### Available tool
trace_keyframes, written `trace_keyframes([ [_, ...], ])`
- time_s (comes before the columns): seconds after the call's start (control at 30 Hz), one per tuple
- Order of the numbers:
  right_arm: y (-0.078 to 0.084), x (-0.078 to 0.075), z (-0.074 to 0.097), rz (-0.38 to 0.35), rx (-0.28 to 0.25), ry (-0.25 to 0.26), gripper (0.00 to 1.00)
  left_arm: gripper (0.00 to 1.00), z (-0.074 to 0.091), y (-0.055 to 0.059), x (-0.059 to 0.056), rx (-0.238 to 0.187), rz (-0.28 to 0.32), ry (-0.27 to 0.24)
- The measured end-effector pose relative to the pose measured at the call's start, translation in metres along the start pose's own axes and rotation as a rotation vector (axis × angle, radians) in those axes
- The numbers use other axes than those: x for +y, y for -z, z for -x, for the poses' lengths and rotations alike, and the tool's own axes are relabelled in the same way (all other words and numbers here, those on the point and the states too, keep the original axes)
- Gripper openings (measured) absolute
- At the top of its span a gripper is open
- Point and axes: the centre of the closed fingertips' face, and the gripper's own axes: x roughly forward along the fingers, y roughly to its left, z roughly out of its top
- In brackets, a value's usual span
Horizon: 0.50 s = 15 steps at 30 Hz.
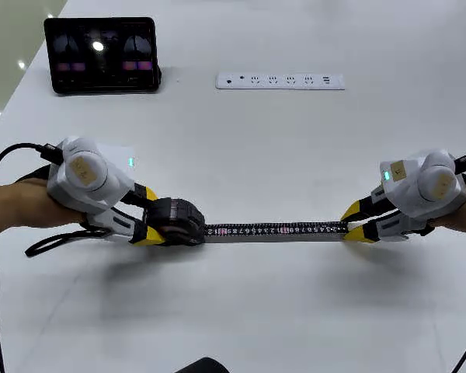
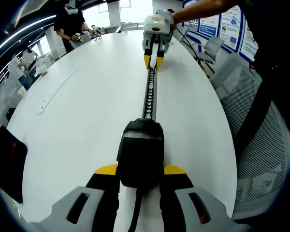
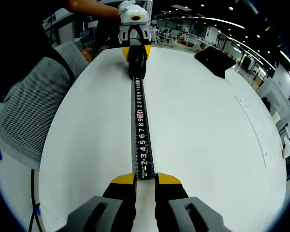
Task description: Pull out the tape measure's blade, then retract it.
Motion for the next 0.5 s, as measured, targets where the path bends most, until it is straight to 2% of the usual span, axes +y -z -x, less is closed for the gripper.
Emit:
trace_keyframes([
  [0.23,-0.0001,0.0011,-0.0005,0.033,0.025,0.001,0.12,0.26,-0.0009,-0.0004,0.0006,0.019,-0.004,-0.002],
  [0.5,0.0015,-0.0008,0.0019,0.03,0.036,0.014,0.14,0.26,-0.0011,-0.0009,0.0011,0.034,-0.004,-0.01],
])
